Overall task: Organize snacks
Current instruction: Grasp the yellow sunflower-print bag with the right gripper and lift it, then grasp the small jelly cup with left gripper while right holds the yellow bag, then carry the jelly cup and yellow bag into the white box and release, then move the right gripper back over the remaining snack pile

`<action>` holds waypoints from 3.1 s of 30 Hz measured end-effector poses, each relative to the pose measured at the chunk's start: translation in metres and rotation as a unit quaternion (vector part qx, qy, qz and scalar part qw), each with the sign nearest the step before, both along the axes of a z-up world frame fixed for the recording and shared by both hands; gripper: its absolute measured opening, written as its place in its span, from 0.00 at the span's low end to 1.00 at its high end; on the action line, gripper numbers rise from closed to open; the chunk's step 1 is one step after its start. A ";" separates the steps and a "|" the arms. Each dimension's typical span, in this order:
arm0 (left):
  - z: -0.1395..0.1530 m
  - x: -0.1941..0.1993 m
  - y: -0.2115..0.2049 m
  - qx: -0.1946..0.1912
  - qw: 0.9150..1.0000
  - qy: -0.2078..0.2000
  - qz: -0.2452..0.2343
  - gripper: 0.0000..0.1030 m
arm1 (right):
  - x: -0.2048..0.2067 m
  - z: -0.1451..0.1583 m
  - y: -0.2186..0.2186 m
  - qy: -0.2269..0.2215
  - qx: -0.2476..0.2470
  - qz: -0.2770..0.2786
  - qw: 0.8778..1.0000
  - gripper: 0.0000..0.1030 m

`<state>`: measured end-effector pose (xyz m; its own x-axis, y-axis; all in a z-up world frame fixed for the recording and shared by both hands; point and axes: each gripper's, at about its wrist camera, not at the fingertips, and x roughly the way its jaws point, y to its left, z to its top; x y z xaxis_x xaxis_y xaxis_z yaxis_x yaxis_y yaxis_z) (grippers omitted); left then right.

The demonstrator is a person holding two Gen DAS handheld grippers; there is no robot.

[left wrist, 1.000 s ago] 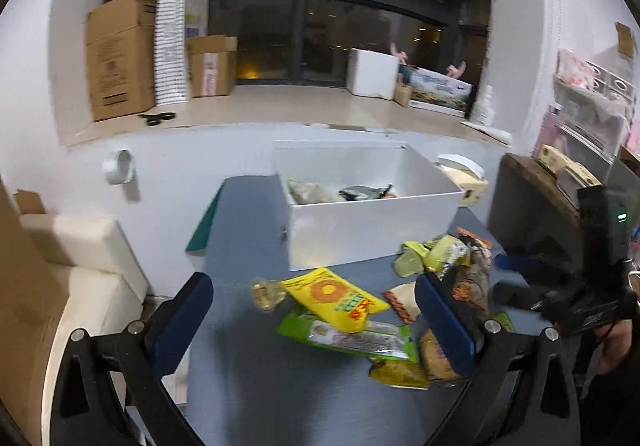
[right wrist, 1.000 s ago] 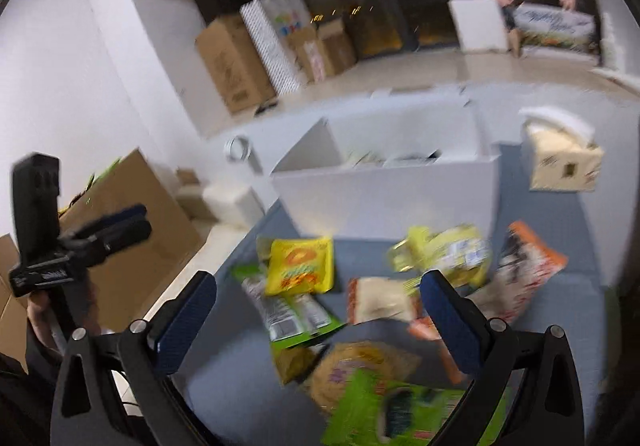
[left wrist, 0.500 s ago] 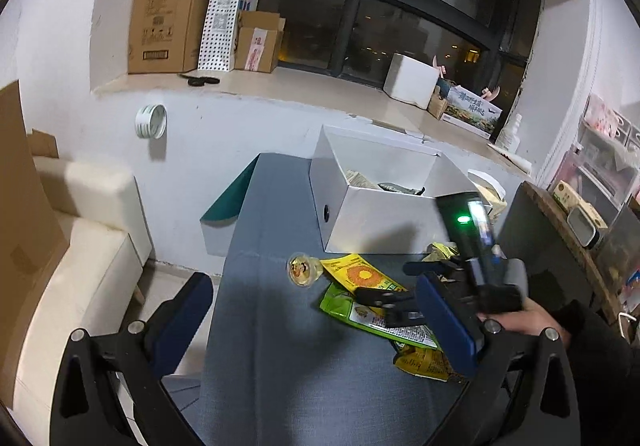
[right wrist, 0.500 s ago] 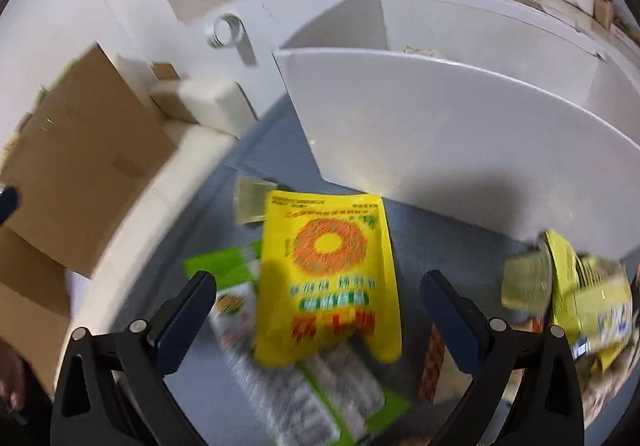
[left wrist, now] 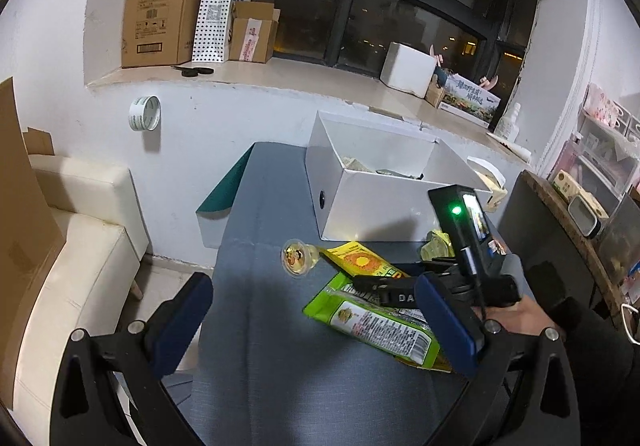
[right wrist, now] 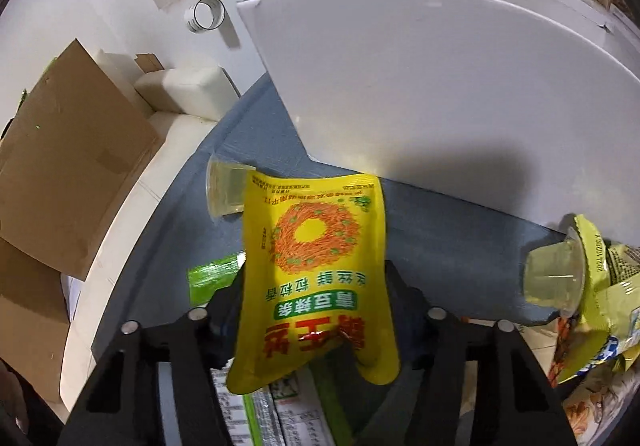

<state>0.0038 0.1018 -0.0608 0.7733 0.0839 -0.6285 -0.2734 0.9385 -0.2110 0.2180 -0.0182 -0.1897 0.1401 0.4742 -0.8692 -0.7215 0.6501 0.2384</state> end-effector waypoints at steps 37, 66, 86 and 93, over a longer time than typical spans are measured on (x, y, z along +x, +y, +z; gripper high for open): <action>-0.110 0.156 0.007 0.056 0.984 0.153 -0.073 0.49 | -0.057 0.077 -0.166 -0.058 0.130 -0.073 0.987 0.54; 0.054 0.234 -0.038 0.075 0.991 -0.015 -0.114 0.50 | 0.052 0.156 -0.142 -0.139 0.134 -0.138 0.971 0.54; 0.017 0.275 -0.017 0.089 0.993 0.028 -0.072 1.00 | 0.137 0.127 -0.128 -0.114 0.129 -0.189 0.967 1.00; 0.025 0.250 -0.035 0.079 0.990 0.044 -0.107 1.00 | 0.117 0.138 -0.133 -0.122 0.142 -0.164 0.968 1.00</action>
<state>0.2539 0.0669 -0.0354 0.7263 0.0263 -0.6869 -0.0754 0.9963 -0.0415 0.3353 -0.1510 -0.0518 0.5096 0.5838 -0.6320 -0.5441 0.7877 0.2889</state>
